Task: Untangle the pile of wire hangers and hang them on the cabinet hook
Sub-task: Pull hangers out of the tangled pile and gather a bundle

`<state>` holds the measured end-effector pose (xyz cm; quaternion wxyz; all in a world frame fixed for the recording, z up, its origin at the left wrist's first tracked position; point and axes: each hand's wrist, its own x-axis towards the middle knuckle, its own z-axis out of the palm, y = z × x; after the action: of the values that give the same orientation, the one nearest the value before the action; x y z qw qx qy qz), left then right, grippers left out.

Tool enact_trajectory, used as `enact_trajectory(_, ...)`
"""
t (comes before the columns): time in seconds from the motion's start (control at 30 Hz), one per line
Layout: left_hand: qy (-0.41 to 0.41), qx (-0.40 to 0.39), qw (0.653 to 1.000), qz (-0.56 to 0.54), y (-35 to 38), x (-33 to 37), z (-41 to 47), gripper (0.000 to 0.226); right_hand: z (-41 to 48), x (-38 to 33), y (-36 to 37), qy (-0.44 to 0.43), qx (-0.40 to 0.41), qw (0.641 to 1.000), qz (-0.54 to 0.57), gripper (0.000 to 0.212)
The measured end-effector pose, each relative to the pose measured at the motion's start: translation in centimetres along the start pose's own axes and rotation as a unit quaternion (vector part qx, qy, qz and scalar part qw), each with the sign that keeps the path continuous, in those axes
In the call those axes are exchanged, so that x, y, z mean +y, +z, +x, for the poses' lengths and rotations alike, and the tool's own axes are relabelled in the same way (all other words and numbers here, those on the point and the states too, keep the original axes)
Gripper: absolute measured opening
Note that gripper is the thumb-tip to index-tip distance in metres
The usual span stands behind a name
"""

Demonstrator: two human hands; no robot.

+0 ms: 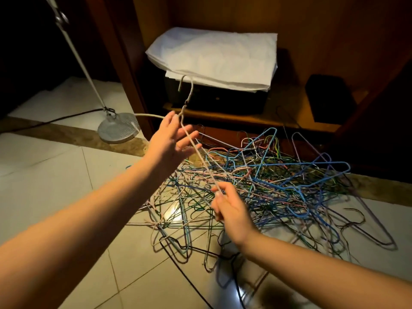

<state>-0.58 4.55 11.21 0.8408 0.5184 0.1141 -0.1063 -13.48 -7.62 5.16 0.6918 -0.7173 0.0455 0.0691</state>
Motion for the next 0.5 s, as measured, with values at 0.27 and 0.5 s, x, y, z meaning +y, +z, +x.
enact_trajectory(0.27, 0.035, -0.021, 0.999, 0.014, -1.5, 0.5, -0.2, 0.022, -1.5, -1.6, -0.9, 0.074, -0.102, 0.992, 0.026, 0.021)
enact_trajectory(0.5, 0.069, 0.016, 0.973, 0.221, -2.3, -2.4, 0.5, 0.024, 3.9, -0.9, -8.6, 0.020, 0.153, 0.966, -0.208, 0.016)
